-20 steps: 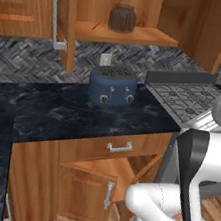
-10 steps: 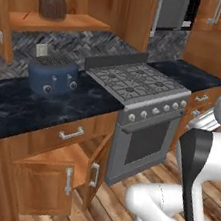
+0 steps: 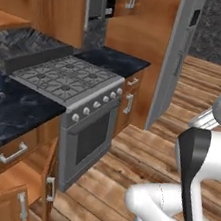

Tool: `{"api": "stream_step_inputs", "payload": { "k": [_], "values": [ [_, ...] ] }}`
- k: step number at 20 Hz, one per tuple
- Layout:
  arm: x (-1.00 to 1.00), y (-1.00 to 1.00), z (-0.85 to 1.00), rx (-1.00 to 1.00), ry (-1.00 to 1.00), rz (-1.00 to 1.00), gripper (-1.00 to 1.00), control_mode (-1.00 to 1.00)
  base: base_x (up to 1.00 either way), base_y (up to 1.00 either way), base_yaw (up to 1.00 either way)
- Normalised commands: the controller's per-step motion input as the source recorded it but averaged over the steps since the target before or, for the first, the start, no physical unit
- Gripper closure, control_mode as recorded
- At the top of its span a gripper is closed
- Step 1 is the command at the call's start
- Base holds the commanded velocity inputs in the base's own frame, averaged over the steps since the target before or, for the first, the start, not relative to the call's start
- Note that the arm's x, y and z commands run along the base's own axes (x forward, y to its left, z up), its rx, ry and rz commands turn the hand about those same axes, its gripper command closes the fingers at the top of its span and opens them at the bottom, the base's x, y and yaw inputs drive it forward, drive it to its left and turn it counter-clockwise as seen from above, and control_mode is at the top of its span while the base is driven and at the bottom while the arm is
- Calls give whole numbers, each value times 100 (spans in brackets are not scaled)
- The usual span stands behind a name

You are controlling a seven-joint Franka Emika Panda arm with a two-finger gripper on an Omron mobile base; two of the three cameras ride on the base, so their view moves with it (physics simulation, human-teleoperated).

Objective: Pick the candle and jar from the dining table and place them in the open cabinet. Close the cabinet after placing the objects.

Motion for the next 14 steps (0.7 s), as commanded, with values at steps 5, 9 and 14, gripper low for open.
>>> {"api": "stream_step_inputs", "payload": {
  "k": [5, 9, 14],
  "values": [
    [0, 0, 0, 0, 0, 0, -100, 100, 8, -44, -60],
    [0, 0, 0, 0, 0, 0, -100, 100, 11, -43, -60],
    [0, 0, 0, 0, 0, 0, -100, 100, 17, -19, -58]
  ]
}}
